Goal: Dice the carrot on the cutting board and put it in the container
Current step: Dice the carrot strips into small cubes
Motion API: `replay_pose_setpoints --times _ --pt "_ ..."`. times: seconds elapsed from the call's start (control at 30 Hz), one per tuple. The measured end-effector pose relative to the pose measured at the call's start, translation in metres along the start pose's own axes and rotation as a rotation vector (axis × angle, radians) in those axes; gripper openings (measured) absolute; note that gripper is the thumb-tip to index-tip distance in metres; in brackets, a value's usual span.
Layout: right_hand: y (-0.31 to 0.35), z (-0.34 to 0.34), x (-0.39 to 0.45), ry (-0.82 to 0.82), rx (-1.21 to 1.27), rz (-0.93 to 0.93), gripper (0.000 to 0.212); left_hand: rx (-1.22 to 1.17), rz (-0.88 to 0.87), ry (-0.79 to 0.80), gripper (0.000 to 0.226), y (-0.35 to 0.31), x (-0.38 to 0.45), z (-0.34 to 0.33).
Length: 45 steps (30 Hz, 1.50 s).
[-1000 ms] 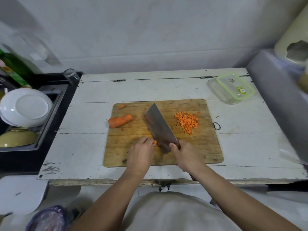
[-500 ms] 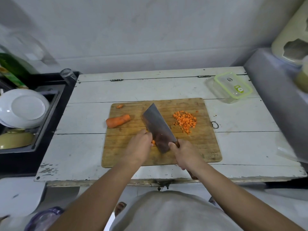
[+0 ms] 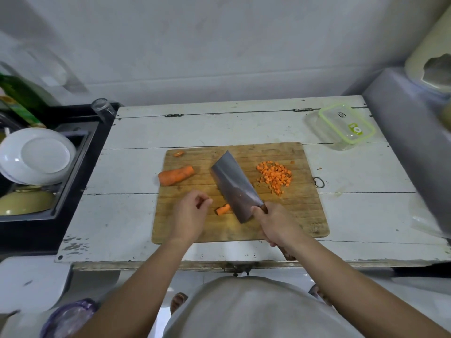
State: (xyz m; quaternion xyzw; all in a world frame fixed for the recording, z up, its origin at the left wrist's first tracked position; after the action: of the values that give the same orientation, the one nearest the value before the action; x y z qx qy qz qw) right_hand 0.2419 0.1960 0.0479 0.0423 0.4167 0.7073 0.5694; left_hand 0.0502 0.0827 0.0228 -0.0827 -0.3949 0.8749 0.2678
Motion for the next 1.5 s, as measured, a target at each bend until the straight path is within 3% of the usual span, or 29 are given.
replay_pose_setpoints --times 0.27,0.5,0.77,0.93,1.1,1.2,1.33,1.43,1.5 --pt "0.012 0.015 0.006 -0.012 0.354 -0.140 0.033 -0.042 0.109 -0.092 0.017 -0.001 0.095 0.040" --pt "0.028 0.027 0.023 -0.069 0.330 -0.096 0.031 0.150 0.122 0.018 0.026 0.009 0.180 0.030" --pt "0.019 0.030 0.025 -0.075 0.361 -0.134 0.031 0.140 0.091 0.037 0.026 0.018 0.205 0.039" --pt "0.018 0.033 0.023 -0.065 0.364 -0.128 0.026 0.073 -0.036 -0.054 0.019 -0.020 0.157 0.061" --pt "0.005 0.035 0.020 -0.072 0.361 -0.125 0.027 0.157 -0.248 0.291 0.021 -0.039 0.047 0.015" --pt "-0.004 0.038 0.018 -0.084 0.347 -0.137 0.028 0.288 -0.219 0.355 0.030 -0.030 0.007 -0.010" --pt "-0.011 0.042 0.011 -0.115 0.281 -0.110 0.029 0.452 -0.167 0.210 0.017 -0.034 -0.018 -0.020" --pt "-0.014 0.043 0.008 -0.111 0.260 -0.089 0.029 0.362 -0.056 0.259 0.028 -0.039 -0.034 -0.029" --pt "-0.018 0.044 0.008 -0.103 0.222 -0.065 0.030 0.150 0.145 0.356 0.028 -0.034 -0.034 -0.031"
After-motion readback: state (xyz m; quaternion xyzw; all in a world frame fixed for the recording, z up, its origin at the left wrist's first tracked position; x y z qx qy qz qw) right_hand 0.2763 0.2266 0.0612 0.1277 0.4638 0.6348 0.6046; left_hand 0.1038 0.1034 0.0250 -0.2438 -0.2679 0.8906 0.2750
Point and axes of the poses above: each hand's wrist, its own x-axis towards the middle knuckle, its own z-axis out of the back of the hand, y = z × x, the point moved 3 cm from there along x, towards the middle knuckle, and after that the axes turned 15 degrees about -y, right-handed, at the moved point
